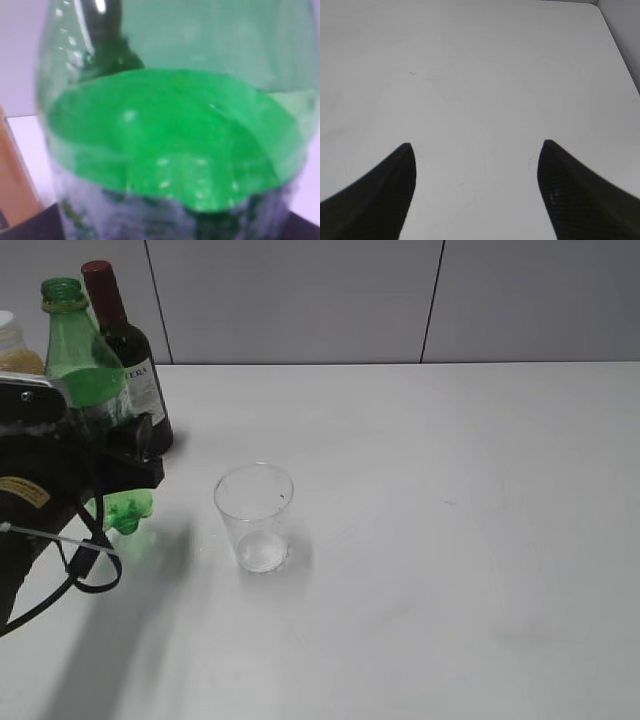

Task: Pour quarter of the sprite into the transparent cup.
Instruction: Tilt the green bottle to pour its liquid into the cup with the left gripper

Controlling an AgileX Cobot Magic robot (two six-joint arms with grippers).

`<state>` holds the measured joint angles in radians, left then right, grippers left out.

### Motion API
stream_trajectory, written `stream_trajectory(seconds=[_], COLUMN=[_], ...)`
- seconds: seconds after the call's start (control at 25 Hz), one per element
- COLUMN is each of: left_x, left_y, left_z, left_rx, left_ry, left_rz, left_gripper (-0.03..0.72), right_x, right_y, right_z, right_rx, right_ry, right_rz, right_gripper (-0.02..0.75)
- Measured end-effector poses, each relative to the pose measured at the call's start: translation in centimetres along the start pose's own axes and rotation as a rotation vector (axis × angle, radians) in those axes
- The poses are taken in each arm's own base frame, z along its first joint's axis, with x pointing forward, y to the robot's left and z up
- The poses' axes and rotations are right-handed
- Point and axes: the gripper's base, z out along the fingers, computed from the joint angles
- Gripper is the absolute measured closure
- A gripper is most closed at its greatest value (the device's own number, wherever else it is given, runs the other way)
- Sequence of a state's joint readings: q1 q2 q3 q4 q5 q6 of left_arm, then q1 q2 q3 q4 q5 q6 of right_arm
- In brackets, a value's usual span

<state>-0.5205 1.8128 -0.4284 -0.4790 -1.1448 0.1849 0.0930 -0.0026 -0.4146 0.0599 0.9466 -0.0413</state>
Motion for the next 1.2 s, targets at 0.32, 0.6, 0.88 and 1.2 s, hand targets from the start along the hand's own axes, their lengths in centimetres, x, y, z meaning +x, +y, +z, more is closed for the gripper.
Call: stream_trajectory(seconds=[0.32, 0.6, 0.88, 1.2], left_x=[0.9, 1.0, 1.0, 0.4], left_y=[-1.2, -1.5, -1.0, -1.6], left_z=[-1.5, -1.7, -1.7, -1.2], left_rx=[0.022, 0.019, -0.027, -0.003], left_ry=[0.037, 0.039, 0.058, 0.022], left_rz=[0.035, 0.150, 0.369, 0.560], left_gripper=[0.231, 0.231, 0.231, 0.231], right_x=[0.0, 0.0, 0.0, 0.0], right_y=[0.0, 0.0, 0.0, 0.0], right_z=[0.0, 0.0, 0.0, 0.0], right_rx=[0.000, 0.000, -0.001, -0.001], right_ry=[0.000, 0.000, 0.000, 0.000], right_rz=[0.000, 0.000, 0.001, 0.001], right_gripper=[0.153, 0.153, 0.153, 0.153])
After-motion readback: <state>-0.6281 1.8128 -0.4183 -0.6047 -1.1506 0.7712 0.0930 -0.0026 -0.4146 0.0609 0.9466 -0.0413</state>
